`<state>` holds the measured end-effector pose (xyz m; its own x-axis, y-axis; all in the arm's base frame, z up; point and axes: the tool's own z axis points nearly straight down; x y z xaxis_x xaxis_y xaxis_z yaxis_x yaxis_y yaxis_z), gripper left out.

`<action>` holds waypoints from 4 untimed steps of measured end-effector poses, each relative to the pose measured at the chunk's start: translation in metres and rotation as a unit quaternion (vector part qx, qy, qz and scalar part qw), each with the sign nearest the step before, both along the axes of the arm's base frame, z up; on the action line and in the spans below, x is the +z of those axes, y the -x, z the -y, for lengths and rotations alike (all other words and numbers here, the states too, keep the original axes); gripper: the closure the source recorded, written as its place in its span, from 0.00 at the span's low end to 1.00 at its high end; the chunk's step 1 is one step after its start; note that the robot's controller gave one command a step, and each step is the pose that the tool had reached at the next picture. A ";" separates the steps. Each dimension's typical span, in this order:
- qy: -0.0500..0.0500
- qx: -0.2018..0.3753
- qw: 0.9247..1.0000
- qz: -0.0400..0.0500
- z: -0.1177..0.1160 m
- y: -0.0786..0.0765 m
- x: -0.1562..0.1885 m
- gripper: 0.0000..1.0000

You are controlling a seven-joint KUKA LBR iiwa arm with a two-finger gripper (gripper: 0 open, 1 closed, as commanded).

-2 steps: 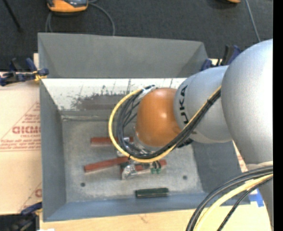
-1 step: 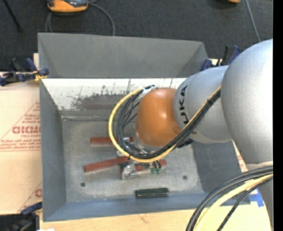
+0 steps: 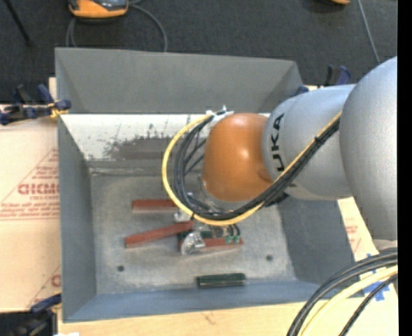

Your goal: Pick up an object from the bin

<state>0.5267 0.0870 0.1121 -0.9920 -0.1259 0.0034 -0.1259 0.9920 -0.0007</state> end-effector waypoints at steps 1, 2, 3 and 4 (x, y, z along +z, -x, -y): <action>-0.001 0.001 1.000 0.003 0.032 0.004 0.101 1.00; -0.001 0.001 1.000 0.003 0.032 0.004 0.101 0.00; -0.001 0.001 1.000 0.003 0.032 0.004 0.101 0.00; -0.002 -0.001 1.000 0.008 0.033 -0.002 0.061 0.00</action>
Offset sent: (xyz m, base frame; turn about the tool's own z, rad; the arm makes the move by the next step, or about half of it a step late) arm 0.0000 0.0000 0.0000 0.0000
